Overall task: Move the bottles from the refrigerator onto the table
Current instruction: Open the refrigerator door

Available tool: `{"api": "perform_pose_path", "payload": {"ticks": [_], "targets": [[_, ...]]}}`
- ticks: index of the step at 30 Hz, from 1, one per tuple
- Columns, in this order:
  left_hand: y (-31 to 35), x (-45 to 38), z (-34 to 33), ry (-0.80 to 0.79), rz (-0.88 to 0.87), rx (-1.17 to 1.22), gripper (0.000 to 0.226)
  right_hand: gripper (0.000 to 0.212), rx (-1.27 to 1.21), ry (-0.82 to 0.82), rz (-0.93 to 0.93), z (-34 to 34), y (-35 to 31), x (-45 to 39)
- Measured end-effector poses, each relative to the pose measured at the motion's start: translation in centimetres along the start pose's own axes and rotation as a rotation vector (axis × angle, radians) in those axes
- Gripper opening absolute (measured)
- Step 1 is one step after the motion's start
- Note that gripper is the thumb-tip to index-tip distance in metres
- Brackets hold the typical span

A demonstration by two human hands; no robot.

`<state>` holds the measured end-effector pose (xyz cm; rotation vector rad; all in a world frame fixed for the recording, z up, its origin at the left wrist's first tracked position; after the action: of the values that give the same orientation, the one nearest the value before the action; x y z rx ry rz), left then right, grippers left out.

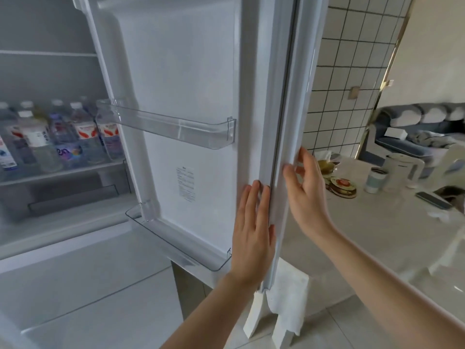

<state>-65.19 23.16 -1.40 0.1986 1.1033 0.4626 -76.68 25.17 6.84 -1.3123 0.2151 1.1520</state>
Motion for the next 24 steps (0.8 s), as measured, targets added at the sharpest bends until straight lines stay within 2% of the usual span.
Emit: {"api": "perform_pose_path", "payload": {"ticks": [3,7,10,13,18,24], "targets": [[0.1,-0.2,0.1,0.002,0.018,0.001,0.071,0.036,-0.009,-0.054,-0.005,0.2,0.0,-0.1],[0.8,0.7,1.3,0.015,0.086,0.032,0.072,0.055,-0.051,-0.091,0.010,1.8,-0.9,1.3],[1.4,2.0,3.1,0.030,0.185,0.052,0.059,0.054,-0.046,-0.061,0.067,3.4,-2.6,3.0],[1.8,3.3,5.7,0.086,0.244,0.069,0.051,0.050,-0.088,-0.110,0.126,3.5,-4.9,4.9],[-0.7,5.7,11.9,0.221,0.432,0.036,0.046,0.045,-0.230,-0.243,0.172,0.1,-8.7,7.5],[-5.3,8.3,20.2,0.392,0.523,-0.053,0.042,0.043,-0.351,-0.390,0.168,-7.6,-13.1,10.0]]}}
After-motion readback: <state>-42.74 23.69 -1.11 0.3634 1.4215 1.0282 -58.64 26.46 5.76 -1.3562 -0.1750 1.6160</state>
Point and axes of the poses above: each hand's wrist, its own x-axis away from the middle knuckle, its own z-axis out of the back of the hand, y = z × x, the point moved 5 cm from there along -x, towards the middle knuckle, and after that the axes turned 8 degrees about x, right-handed, at the moved point
